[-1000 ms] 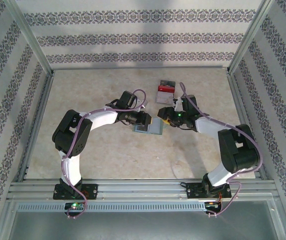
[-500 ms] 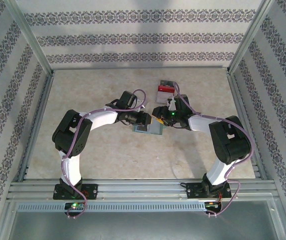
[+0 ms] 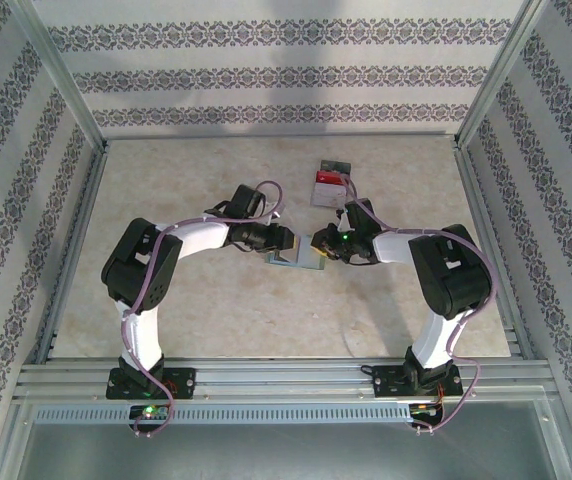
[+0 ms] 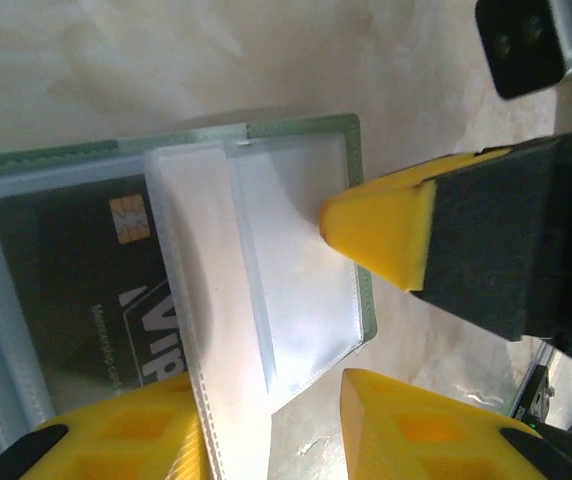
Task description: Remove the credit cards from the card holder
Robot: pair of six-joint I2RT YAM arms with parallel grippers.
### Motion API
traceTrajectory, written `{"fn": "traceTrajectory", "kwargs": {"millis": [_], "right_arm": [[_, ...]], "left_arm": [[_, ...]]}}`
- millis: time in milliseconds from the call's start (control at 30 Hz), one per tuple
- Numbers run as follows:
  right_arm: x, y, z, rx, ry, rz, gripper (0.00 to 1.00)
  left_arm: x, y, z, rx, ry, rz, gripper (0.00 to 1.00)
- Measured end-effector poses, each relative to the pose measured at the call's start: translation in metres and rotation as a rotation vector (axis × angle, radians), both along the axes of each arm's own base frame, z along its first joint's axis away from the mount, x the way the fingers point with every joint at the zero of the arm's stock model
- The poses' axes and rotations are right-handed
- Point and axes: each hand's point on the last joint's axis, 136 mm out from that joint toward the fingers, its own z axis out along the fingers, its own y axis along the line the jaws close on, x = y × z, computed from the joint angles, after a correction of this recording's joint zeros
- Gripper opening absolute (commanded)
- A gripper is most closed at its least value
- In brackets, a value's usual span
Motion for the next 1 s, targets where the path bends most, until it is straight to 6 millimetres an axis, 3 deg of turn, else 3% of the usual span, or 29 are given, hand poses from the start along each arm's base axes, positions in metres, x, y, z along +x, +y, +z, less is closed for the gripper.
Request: {"fn": "traceTrajectory", "kwargs": {"millis": [167,500,1000], "right_arm": [[-0.001,-0.001,-0.003,-0.014,-0.001,0.009,0.16],[-0.002,-0.001,-0.003,-0.018,-0.01,0.02,0.17],[0.003,0.005,0.015,0.021,-0.061,0.036,0.23]], "left_arm": [[0.001,0.008,0.001,-0.015,0.01,0.02,0.35],[0.002,0.009,0.002,-0.023,0.015,0.026,0.19],[0.002,0.01,-0.002,-0.017,0.022,0.026,0.14]]}}
